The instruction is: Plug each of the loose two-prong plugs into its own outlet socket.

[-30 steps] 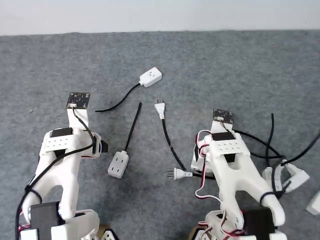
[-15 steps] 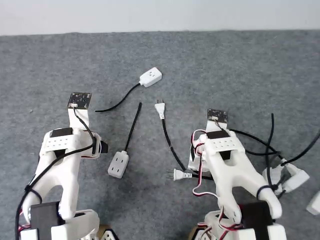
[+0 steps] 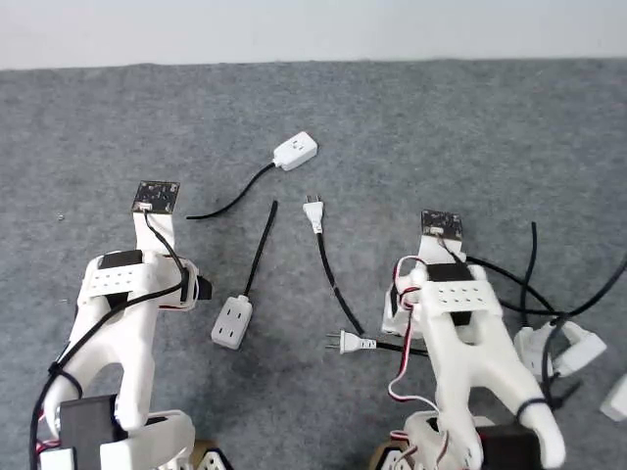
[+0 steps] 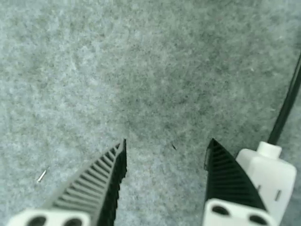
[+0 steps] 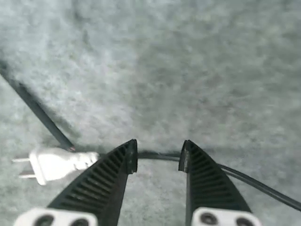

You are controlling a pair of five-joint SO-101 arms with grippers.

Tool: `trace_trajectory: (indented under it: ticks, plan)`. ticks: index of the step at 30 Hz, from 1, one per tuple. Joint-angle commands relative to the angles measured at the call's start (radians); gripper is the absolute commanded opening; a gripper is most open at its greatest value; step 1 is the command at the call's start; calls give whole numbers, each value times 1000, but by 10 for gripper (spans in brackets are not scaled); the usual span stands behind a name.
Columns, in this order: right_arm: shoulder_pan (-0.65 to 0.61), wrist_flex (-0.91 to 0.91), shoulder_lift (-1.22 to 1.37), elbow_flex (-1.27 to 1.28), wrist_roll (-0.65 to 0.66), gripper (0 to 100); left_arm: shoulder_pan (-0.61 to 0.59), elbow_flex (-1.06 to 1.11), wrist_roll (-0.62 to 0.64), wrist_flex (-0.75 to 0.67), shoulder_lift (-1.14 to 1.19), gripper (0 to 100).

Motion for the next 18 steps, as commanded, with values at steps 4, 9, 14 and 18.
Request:
trace_trajectory:
  ticks: [4,9,14,18]
  plan:
    - [127,81,-116,-2,87,159,0,-38,-15,-12,-5,258]
    - [251,87,-137,17,101,159,0,-38,-15,-12,-5,258]
    - [351,24,-136,72,104,159,0,-38,-15,-12,-5,258]
    - [407,-21,-136,124,141,159,0,-38,-15,-12,-5,258]
